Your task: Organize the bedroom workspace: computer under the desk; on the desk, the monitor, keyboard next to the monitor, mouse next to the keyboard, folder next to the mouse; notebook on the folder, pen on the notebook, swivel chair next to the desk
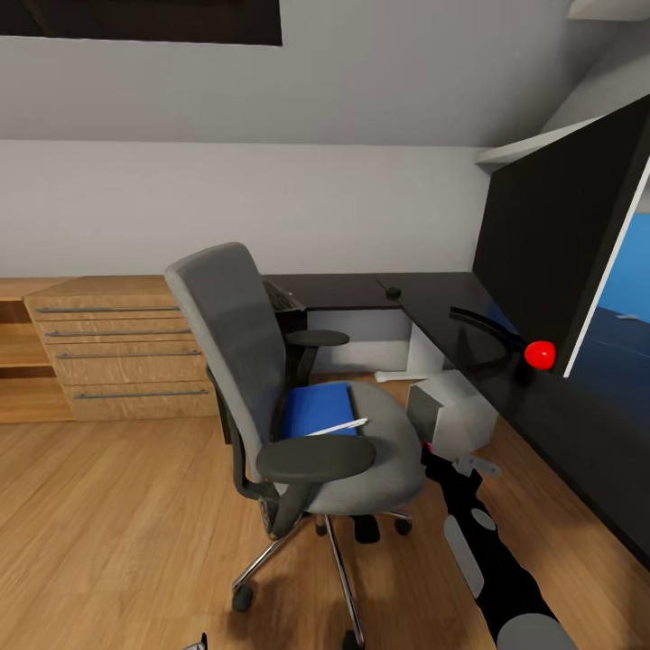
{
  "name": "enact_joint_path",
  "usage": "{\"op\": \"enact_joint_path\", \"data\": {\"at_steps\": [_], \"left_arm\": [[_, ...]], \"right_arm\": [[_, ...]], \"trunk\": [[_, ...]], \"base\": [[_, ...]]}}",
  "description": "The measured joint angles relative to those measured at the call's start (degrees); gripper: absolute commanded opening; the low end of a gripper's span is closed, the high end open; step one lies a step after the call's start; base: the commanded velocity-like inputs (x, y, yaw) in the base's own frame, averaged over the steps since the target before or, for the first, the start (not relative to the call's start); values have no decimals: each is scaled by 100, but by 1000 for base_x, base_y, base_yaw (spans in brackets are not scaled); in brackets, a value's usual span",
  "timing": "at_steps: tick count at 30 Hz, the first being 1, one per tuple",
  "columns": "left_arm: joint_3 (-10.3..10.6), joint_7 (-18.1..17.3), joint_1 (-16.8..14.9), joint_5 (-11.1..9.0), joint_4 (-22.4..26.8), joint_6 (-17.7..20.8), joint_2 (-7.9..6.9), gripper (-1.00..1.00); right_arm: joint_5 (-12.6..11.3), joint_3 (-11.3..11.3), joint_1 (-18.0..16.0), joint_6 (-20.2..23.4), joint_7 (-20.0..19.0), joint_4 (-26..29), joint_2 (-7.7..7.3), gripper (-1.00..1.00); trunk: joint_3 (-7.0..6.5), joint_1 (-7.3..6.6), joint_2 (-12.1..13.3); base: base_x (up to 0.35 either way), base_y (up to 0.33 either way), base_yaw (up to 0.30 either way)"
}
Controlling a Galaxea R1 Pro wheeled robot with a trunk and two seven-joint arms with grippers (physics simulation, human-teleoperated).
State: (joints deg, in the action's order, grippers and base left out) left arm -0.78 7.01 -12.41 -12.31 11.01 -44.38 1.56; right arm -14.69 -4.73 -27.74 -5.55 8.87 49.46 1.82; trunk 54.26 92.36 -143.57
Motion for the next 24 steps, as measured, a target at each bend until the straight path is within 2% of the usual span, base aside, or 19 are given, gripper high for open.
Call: {"op": "enact_joint_path", "data": {"at_steps": [15, 24], "left_arm": [[-5, 8, 0, -9, -1, -1, -17, 100], [-5, 11, 3, -8, -1, 5, -18, 100]], "right_arm": [[6, 0, 0, 10, -26, -15, -7, 100], [9, 8, -1, 2, -34, -158, 8, 100]], "trunk": [[0, 0, 0], [0, -1, 0]], "base": [[5, 0, 0], [135, 68, 0]]}}
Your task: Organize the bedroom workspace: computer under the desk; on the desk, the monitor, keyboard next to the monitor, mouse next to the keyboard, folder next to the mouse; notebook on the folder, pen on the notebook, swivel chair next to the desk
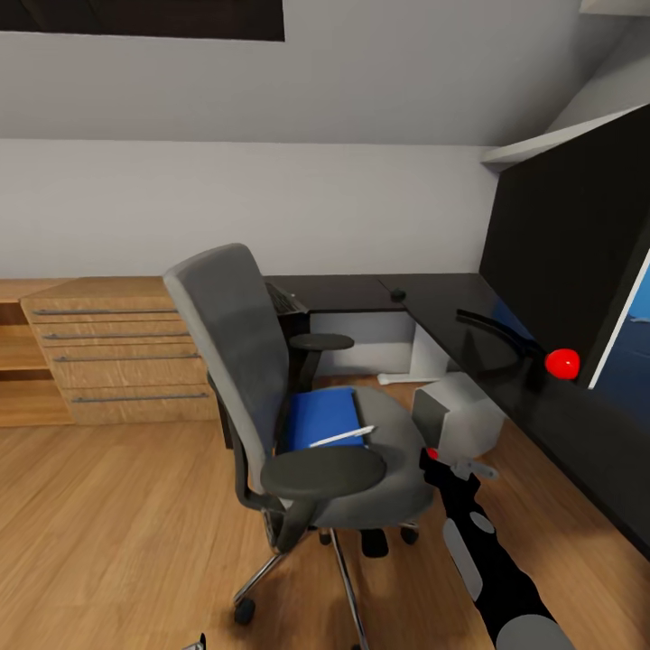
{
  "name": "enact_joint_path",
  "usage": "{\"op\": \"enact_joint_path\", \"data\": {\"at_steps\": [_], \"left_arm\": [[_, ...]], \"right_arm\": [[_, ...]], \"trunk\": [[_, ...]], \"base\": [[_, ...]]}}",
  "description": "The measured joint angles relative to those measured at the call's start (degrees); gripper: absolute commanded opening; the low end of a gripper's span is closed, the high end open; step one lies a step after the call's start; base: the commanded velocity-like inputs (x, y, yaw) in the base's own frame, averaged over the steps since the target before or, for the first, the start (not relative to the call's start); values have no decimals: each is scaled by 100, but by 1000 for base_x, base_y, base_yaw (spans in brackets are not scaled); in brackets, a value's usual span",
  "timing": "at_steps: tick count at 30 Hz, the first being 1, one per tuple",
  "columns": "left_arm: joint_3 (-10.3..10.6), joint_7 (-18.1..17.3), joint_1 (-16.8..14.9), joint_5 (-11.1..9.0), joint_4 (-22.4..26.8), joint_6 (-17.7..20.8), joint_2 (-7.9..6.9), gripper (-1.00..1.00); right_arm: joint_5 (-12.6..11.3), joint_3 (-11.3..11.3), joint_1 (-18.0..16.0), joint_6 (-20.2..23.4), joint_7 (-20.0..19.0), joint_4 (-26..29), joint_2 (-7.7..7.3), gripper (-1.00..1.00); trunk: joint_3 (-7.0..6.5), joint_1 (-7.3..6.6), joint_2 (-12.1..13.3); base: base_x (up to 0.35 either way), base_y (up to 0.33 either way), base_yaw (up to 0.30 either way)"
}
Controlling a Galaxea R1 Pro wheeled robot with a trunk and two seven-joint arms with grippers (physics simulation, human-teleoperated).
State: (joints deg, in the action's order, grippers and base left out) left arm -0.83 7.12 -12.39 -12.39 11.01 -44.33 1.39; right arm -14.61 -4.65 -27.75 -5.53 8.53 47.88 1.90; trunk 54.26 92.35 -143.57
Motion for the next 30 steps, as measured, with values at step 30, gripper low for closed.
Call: {"op": "enact_joint_path", "data": {"at_steps": [30], "left_arm": [[0, 3, 0, 1, -1, 2, 8, 100]], "right_arm": [[-849, -29, -3, 607, 1, 56, -91, 100]], "trunk": [[-1, 0, -1]], "base": [[65, 2, 0]]}}
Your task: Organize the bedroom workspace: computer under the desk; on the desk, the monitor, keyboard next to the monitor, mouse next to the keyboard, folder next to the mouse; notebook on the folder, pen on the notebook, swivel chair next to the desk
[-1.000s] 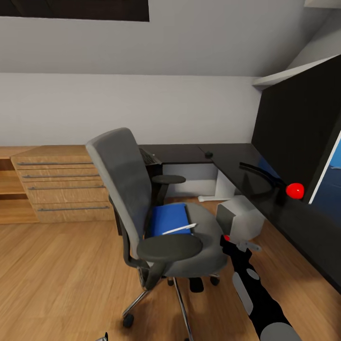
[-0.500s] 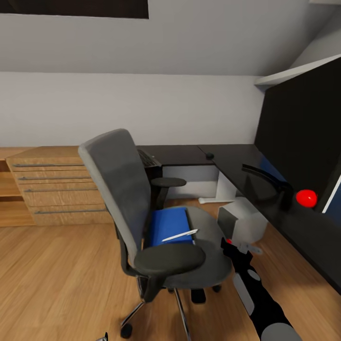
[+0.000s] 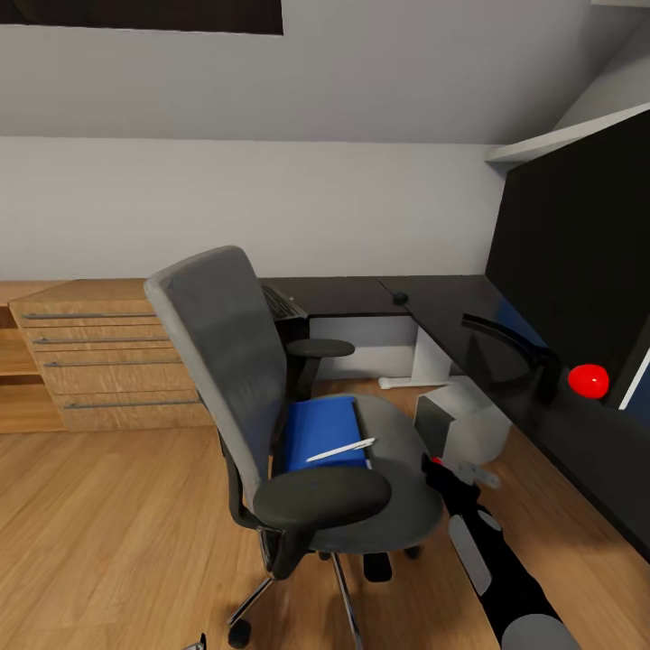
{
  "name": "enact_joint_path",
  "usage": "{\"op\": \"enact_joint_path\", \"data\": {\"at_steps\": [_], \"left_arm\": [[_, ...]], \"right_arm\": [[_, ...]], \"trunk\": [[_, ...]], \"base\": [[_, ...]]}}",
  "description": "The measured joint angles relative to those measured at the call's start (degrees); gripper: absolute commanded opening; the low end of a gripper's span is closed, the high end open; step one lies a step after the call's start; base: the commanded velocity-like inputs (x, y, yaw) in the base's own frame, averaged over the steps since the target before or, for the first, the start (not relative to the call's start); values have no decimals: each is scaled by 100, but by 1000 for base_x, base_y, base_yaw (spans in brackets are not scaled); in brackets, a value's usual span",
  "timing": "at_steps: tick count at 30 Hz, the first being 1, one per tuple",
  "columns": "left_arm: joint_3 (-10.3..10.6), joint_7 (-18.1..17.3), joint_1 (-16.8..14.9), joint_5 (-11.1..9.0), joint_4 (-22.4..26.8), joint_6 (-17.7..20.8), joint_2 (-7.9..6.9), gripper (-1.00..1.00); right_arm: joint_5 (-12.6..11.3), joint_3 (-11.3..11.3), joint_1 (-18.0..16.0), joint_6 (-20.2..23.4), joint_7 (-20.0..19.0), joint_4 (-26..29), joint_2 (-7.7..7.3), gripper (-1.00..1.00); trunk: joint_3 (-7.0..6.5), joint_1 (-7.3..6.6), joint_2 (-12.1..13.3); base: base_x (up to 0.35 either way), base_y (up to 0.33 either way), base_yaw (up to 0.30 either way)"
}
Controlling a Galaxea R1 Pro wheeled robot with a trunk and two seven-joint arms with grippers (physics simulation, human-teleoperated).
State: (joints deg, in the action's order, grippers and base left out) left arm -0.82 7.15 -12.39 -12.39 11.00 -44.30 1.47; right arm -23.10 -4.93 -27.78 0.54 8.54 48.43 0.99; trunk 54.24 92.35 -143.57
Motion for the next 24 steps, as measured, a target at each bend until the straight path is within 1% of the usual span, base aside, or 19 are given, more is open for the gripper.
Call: {"op": "enact_joint_path", "data": {"at_steps": [8, 13, 24], "left_arm": [[0, -5, -1, -1, 1, 6, 0, 100], [1, -5, 0, -1, 1, 7, 0, 100], [0, -5, 0, -1, 1, 7, -1, 100]], "right_arm": [[-563, -7, -1, 259, -31, -19, -201, 100], [-650, 21, -1, 256, -29, -34, -225, 100], [-665, 34, -1, 245, -28, -40, -231, 100]], "trunk": [[0, 0, 0], [0, 0, 0], [0, 0, 0]], "base": [[0, 0, 0], [0, 0, 0], [0, 0, 0]]}}
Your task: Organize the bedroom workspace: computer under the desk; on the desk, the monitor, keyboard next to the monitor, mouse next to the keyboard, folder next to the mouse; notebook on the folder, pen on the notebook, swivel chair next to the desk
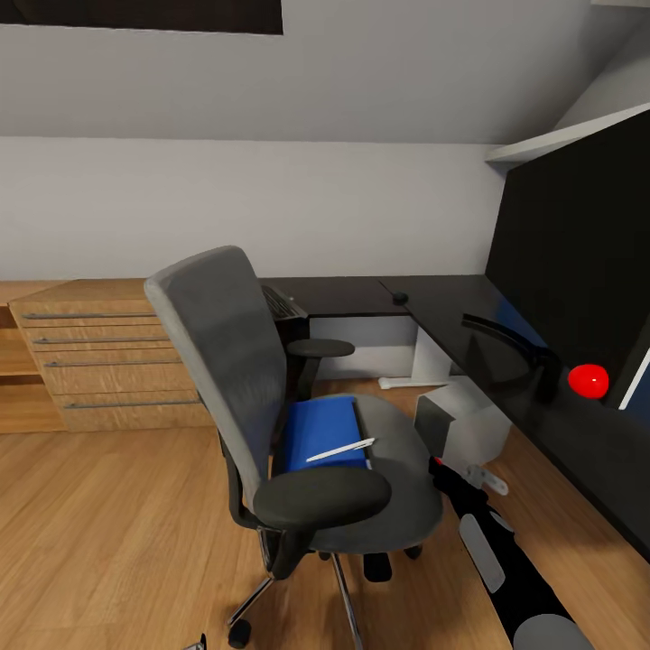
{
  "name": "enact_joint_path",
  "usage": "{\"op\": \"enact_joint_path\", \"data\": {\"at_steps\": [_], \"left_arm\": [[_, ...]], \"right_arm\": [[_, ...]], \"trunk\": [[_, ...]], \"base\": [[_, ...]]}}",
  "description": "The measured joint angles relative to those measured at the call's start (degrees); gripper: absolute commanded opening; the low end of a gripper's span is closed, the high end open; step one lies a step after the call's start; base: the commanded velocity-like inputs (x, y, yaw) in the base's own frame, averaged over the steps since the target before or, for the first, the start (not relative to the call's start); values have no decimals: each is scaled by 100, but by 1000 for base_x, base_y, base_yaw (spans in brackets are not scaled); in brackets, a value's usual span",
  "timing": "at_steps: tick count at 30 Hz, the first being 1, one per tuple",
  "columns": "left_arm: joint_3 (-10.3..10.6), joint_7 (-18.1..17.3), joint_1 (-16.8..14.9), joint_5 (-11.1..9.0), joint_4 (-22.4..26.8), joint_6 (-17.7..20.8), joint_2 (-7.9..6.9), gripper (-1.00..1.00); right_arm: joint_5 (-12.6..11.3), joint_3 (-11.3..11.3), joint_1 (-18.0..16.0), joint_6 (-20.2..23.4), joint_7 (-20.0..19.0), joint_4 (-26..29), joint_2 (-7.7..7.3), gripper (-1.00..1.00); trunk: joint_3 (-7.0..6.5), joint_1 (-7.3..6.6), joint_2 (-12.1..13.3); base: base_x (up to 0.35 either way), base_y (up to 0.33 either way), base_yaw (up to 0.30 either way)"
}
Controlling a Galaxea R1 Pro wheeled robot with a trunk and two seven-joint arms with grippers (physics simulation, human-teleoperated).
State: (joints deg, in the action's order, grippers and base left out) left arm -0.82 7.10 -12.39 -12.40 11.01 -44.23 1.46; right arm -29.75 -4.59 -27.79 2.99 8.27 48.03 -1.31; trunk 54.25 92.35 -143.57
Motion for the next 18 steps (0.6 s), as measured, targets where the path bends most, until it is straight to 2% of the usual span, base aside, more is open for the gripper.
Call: {"op": "enact_joint_path", "data": {"at_steps": [18], "left_arm": [[0, 0, -1, 0, 0, 0, -3, 100]], "right_arm": [[2, -10, -1, 14, 12, 2, 0, 100]], "trunk": [[0, 0, 0]], "base": [[0, 0, 0]]}}
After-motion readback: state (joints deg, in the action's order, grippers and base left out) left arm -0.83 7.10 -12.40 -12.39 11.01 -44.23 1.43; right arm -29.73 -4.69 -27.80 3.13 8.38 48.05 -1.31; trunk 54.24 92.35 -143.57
